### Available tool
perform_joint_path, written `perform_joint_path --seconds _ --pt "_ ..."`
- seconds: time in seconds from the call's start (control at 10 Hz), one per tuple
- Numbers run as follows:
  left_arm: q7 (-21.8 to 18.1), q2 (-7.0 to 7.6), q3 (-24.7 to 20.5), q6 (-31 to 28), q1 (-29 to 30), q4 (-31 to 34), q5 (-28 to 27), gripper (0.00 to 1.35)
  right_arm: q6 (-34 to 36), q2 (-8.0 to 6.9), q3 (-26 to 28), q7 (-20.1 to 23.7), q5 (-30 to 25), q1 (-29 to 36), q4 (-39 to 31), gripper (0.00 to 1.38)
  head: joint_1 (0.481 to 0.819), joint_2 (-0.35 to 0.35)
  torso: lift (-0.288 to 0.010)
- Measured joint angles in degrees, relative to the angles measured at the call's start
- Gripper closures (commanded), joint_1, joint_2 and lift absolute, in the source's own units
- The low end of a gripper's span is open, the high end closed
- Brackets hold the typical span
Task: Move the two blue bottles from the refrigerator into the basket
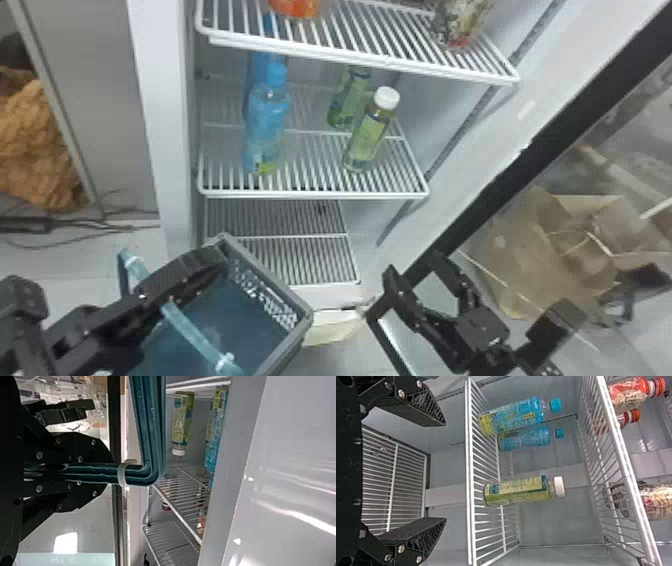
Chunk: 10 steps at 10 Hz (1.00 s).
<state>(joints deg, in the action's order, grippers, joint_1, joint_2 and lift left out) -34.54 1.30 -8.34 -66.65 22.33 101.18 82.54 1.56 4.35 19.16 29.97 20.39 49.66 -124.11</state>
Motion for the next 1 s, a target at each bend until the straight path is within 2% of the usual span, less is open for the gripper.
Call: perform_joint_path --seconds 0.4,0.9,1.0 --pt "0.0 0.02 -0.01 0.0 0.03 0.0 0.08 1.2 2.93 1.66 -2.44 0.18 -1.73 -3.49 -0.54 0.22 0.695 -0.35 -0.22" --pt "0.09 0.02 0.52 0.0 -0.39 -0.01 0.07 1.2 6.61 2.9 -5.29 1.77 -1.74 -11.76 2.02 0.22 0.695 -0.35 -0.22" --pt "0.09 0.02 0.63 -0.06 -0.41 -0.05 0.07 1.2 7.72 3.29 -6.57 2.51 -1.84 -14.08 3.01 0.22 0.695 -0.329 -0.22"
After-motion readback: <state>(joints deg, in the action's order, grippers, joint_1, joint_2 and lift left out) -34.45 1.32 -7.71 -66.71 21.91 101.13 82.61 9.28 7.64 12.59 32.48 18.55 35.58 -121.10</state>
